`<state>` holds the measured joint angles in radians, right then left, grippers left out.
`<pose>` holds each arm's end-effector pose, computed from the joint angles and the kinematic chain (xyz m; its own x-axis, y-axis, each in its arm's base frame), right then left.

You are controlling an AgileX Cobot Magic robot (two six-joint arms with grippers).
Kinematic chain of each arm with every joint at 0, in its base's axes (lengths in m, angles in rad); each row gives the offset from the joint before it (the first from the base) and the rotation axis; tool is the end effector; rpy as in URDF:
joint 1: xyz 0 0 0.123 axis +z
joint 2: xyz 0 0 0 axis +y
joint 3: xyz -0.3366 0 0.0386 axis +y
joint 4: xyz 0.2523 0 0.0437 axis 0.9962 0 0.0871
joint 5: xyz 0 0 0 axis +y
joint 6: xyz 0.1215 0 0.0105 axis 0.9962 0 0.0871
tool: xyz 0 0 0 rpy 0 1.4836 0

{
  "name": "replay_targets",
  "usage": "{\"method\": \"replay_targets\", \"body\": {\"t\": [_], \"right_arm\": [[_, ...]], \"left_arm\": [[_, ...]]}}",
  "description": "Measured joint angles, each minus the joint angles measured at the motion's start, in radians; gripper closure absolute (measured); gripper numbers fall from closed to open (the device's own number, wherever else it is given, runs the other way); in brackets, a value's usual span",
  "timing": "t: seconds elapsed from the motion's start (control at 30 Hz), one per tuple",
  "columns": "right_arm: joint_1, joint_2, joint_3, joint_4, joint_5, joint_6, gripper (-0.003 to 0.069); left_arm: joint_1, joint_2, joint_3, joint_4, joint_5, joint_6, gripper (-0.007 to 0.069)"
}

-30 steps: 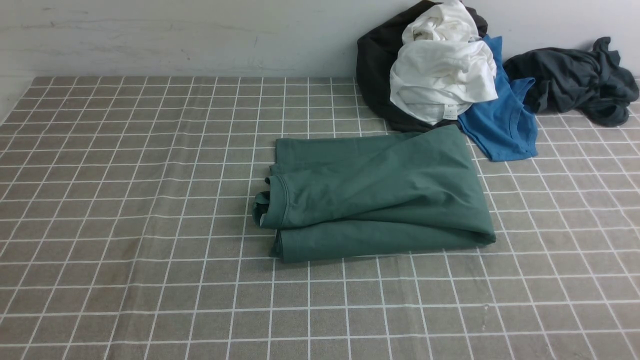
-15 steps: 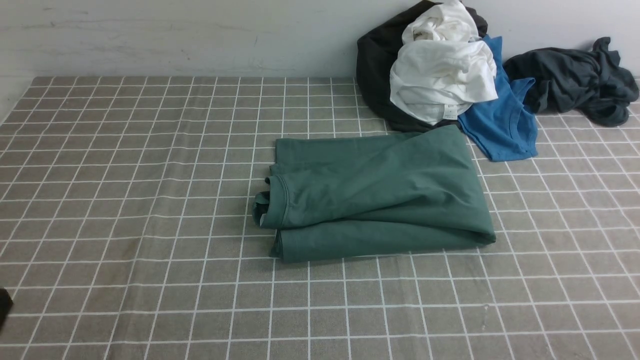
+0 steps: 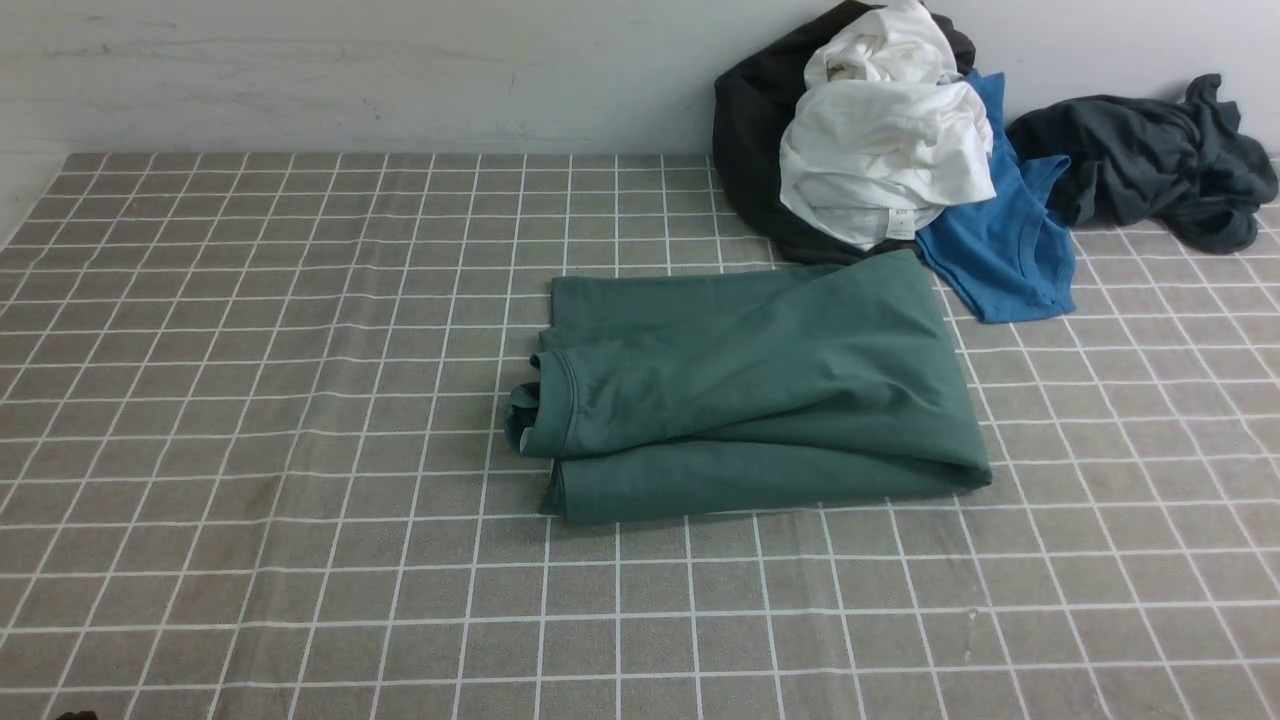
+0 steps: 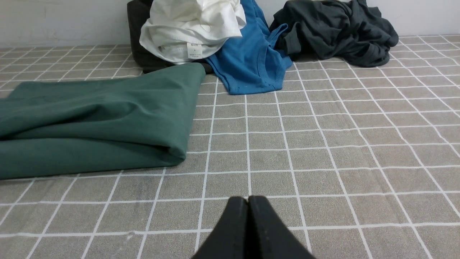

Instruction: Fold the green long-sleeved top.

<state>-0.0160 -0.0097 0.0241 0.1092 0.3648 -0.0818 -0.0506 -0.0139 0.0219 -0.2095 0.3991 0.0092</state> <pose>0.0328 0.0042 0.1634 -0.2863 0.0248 -0.9578 -0.0155 0.9994 0.0305 0.0306 -0.0114 0.1612 -0.3247 -0.1664 -0.9311 0.0689 0.9776 -0.1988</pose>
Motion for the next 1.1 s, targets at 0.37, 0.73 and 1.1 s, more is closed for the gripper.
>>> {"method": "replay_targets", "body": {"t": [0.37,0.73,1.1], "right_arm": [[0.0,0.0,0.0,0.0,0.0,0.0,0.067],[0.0,0.0,0.0,0.0,0.0,0.0,0.067],[0.0,0.0,0.0,0.0,0.0,0.0,0.067]], "left_arm": [[0.0,0.0,0.003,-0.061,-0.01,0.362,0.0632],[0.0,0.0,0.003,0.1,-0.011,0.161,0.0632],[0.0,0.0,0.003,0.109,-0.012,0.153,0.0632]]}}
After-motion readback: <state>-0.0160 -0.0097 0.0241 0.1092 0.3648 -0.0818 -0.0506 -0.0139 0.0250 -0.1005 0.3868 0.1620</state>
